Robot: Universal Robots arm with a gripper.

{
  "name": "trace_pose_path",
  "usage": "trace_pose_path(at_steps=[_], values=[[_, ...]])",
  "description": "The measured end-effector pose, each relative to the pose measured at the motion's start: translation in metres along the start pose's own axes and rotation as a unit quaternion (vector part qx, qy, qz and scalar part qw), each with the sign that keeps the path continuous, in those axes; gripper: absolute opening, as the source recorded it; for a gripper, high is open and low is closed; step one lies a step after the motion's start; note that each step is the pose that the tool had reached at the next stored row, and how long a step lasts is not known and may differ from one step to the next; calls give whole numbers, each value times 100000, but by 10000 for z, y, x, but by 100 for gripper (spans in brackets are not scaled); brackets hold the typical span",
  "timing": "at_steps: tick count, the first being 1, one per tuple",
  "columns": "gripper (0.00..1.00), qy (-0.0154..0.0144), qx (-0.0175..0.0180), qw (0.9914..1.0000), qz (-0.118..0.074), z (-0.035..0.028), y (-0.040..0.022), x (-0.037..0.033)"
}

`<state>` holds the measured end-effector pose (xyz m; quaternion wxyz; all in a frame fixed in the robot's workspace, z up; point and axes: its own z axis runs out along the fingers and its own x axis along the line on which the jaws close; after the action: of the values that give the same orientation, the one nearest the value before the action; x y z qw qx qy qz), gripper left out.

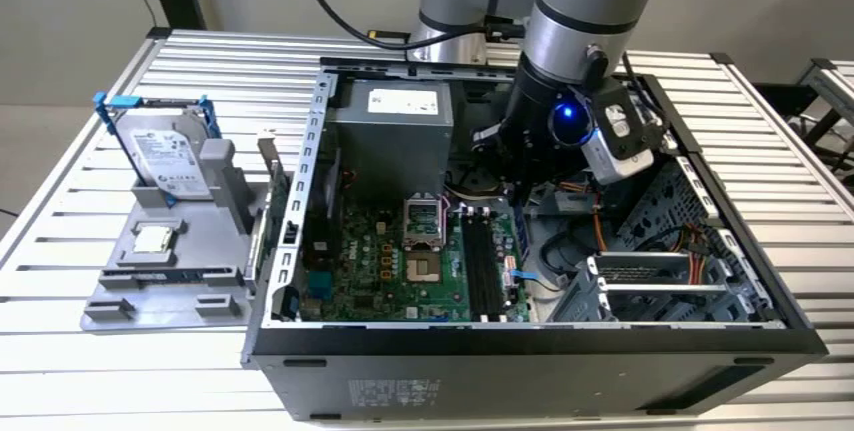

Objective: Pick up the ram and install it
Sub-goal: 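Insert the ram into the slot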

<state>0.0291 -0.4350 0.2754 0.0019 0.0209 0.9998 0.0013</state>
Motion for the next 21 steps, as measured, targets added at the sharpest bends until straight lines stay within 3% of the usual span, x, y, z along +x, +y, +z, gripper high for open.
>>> trace_pose_path(at_steps=[5,11,21], values=[[0,-12,17,100000,-49,36,-33,0],[0,-10,14,100000,-108,145,-101,5],[0,3,23,100000,-296,299,-133,12]])
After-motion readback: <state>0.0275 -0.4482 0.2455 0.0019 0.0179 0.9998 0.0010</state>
